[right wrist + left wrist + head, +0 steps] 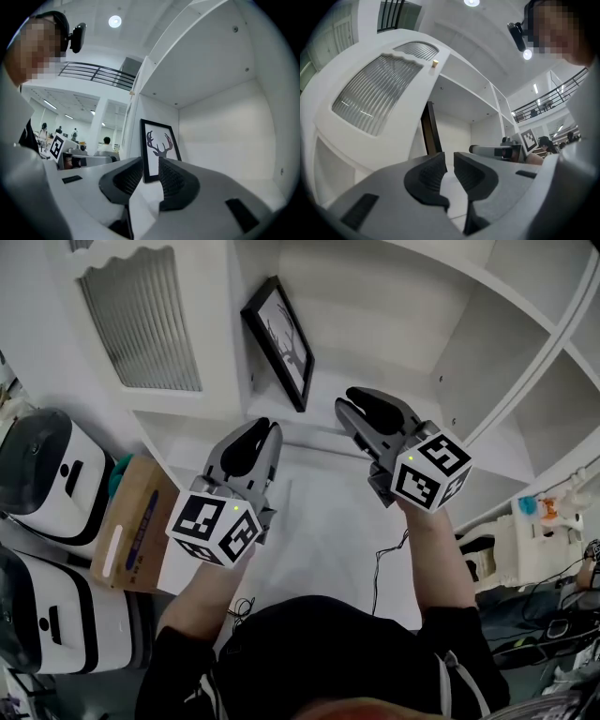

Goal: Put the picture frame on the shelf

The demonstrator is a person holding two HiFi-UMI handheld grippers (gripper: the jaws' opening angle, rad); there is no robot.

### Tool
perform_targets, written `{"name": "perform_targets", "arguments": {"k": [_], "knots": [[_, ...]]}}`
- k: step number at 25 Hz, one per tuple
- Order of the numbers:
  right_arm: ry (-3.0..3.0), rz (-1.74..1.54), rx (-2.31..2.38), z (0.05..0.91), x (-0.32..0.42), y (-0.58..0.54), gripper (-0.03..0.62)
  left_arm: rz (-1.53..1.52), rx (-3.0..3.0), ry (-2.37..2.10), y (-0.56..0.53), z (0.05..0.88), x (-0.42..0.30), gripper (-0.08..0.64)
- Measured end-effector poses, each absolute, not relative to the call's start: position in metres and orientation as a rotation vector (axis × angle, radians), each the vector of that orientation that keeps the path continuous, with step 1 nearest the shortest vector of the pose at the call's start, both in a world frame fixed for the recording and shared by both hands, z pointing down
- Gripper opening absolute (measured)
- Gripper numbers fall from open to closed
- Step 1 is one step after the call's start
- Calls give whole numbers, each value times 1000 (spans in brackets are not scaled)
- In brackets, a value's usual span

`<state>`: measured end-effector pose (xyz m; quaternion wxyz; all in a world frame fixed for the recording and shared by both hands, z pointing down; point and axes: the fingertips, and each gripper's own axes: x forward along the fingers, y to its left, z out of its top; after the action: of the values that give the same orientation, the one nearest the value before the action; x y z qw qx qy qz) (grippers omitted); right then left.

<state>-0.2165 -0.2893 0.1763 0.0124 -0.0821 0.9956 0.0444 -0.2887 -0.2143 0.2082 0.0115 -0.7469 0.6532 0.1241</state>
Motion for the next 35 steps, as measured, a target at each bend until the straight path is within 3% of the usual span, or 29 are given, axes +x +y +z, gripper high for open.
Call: {"name": "perform_targets", "arguments": {"k": [15, 24, 35], "knots": [[2945, 26, -409, 240, -97, -216, 98, 96, -2551, 1845, -151, 265, -206, 40], [2937, -134, -388, 286, -81, -159, 91, 13, -2671, 1729, -130, 294, -166, 25], [2986, -113, -503, 316, -65, -157, 21, 11, -2714, 1708, -127, 308, -167, 8]]}}
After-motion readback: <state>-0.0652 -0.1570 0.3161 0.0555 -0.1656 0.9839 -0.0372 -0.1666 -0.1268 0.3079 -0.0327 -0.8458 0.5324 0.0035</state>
